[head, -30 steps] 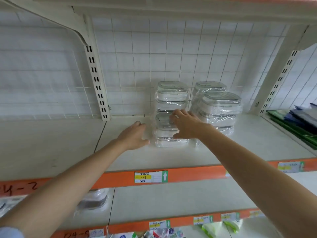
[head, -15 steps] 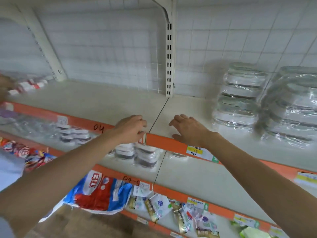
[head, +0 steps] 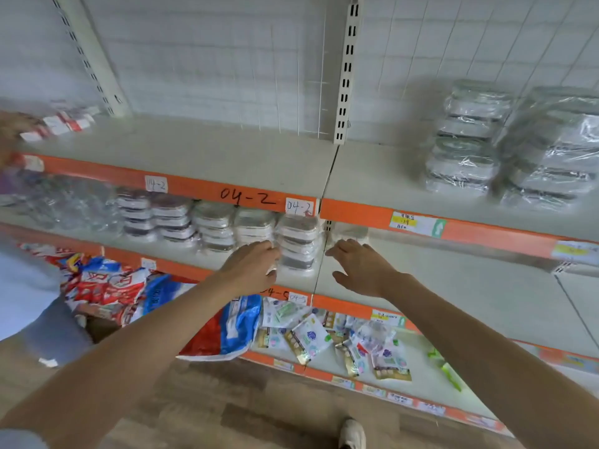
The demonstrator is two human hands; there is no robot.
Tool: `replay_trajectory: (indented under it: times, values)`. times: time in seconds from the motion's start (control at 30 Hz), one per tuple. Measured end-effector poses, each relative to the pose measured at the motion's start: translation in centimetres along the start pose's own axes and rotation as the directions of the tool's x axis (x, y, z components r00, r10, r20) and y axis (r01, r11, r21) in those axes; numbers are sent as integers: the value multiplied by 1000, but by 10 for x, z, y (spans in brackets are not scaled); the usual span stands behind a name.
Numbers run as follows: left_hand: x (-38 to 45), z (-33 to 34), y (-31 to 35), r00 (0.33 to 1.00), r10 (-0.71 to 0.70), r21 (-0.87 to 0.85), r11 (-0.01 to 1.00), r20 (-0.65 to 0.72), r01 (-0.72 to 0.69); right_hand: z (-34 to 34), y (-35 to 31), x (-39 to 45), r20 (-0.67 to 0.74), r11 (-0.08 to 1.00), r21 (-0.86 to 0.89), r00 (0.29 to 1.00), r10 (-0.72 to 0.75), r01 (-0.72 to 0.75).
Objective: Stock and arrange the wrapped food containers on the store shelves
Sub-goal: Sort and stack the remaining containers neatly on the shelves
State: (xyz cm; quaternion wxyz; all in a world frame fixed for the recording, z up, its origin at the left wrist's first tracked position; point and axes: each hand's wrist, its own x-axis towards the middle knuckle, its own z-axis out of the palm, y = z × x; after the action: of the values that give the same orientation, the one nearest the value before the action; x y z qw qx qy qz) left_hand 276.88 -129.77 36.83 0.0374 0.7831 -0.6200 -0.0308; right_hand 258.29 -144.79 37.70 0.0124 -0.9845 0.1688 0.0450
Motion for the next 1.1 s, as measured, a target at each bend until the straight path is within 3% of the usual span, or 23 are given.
replay_trajectory:
  times: [0.2,0.3,0.57,0.77,0.97,1.1]
  values:
    - [-13,17,11,999,0,-90,996,42,4,25,-7,-32,106,989,41,985,139,-145]
    - [-7,24,20,994,37,-89,996,103,-27,34,0,-34,119,980,68,977,178,-187]
    - [48,62,27,993,38,-130,991,109,-23,87,43,0,130,951,142,958,256,-273]
    - [128,148,34,998,70,-240,968,0,-67,163,104,66,20,933,168,947,320,-319]
    - [213,236,35,989,-2,-290,956,-146,-41,223,173,151,-154,927,142,917,367,-347]
    - [255,282,25,984,-55,-286,958,-171,4,238,214,205,-112,924,121,919,377,-364]
